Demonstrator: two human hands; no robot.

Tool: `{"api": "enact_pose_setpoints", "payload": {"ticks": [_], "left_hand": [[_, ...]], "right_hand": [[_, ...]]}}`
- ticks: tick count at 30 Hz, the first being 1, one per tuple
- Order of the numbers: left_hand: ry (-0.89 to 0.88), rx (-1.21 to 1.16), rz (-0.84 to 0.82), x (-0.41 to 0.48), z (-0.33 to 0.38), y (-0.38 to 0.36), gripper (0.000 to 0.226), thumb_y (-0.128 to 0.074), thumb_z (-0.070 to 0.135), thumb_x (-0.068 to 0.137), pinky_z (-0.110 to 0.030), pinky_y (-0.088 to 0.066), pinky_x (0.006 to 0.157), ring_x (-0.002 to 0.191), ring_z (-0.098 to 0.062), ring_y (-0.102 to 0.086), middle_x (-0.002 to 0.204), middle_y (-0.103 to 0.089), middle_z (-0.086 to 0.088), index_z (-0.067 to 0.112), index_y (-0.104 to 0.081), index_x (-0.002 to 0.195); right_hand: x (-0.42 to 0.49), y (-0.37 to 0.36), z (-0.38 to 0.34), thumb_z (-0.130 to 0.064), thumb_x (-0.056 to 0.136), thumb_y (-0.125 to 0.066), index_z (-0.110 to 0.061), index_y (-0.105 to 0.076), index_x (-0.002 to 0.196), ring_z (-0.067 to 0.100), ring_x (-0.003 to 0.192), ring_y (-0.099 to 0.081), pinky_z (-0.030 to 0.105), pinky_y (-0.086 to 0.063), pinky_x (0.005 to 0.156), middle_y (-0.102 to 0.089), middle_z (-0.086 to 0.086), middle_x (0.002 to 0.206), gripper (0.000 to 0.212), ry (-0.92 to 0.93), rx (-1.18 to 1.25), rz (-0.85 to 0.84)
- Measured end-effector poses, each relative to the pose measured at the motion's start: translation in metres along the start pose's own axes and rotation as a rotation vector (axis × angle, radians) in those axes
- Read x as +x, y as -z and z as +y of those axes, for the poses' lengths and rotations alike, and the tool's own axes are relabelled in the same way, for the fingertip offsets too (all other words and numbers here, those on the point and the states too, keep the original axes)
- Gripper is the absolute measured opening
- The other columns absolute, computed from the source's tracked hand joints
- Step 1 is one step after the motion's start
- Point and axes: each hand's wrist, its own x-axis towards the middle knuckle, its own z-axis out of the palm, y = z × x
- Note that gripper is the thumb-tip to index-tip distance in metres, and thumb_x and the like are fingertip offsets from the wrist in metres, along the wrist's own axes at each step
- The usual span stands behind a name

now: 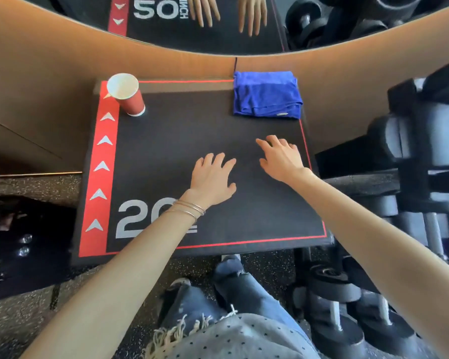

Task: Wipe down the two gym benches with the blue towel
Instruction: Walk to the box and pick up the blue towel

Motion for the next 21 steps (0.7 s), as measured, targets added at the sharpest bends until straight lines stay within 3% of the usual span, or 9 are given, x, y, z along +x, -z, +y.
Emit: {"api": "enact_pose_setpoints", "payload": {"ticks": [7, 12, 16, 21], "left_hand": [[0.128, 0.002, 0.006, 0.022, -0.001, 0.002, 0.065, -0.049, 0.043, 0.088, -0.043, -0.025, 0.111, 0.136, -0.031, -0.027, 0.151, -0.030, -0.008, 0.024, -0.027, 0.146], [0.187, 0.018, 0.009, 0.028, -0.007, 0.004, 0.065, -0.048, 0.043, 0.088, -0.043, -0.025, 0.110, 0.137, -0.032, -0.027, 0.151, -0.029, -0.009, 0.024, -0.026, 0.147], [0.207, 0.022, 0.000, 0.030, -0.007, 0.002, 0.064, -0.048, 0.043, 0.089, -0.043, -0.026, 0.110, 0.136, -0.032, -0.028, 0.151, -0.029, -0.009, 0.023, -0.027, 0.146], [0.216, 0.044, 0.005, 0.028, -0.014, 0.001, 0.064, -0.048, 0.042, 0.089, -0.043, -0.025, 0.110, 0.136, -0.032, -0.028, 0.151, -0.029, -0.009, 0.023, -0.027, 0.146]], "right_hand": [[0.082, 0.011, 0.023, -0.022, 0.091, -0.052, -0.016, -0.031, 0.144, 0.034, 0.128, -0.035, 0.049, -0.034, 0.100, -0.037, 0.012, 0.140, 0.057, 0.081, -0.031, 0.087], [0.124, 0.005, 0.033, -0.022, 0.091, -0.054, -0.016, -0.029, 0.145, 0.033, 0.131, -0.030, 0.051, -0.032, 0.102, -0.033, 0.011, 0.144, 0.059, 0.093, -0.058, 0.049], [0.143, 0.003, 0.036, 0.003, 0.081, -0.059, -0.007, -0.042, 0.132, 0.037, 0.111, -0.042, 0.046, -0.040, 0.083, -0.043, 0.019, 0.125, 0.054, 0.104, -0.093, 0.160], [0.151, 0.009, 0.030, 0.019, 0.071, -0.059, 0.003, -0.048, 0.117, 0.039, 0.099, -0.048, 0.042, -0.035, 0.070, -0.050, 0.026, 0.108, 0.050, 0.138, -0.105, 0.225]]}}
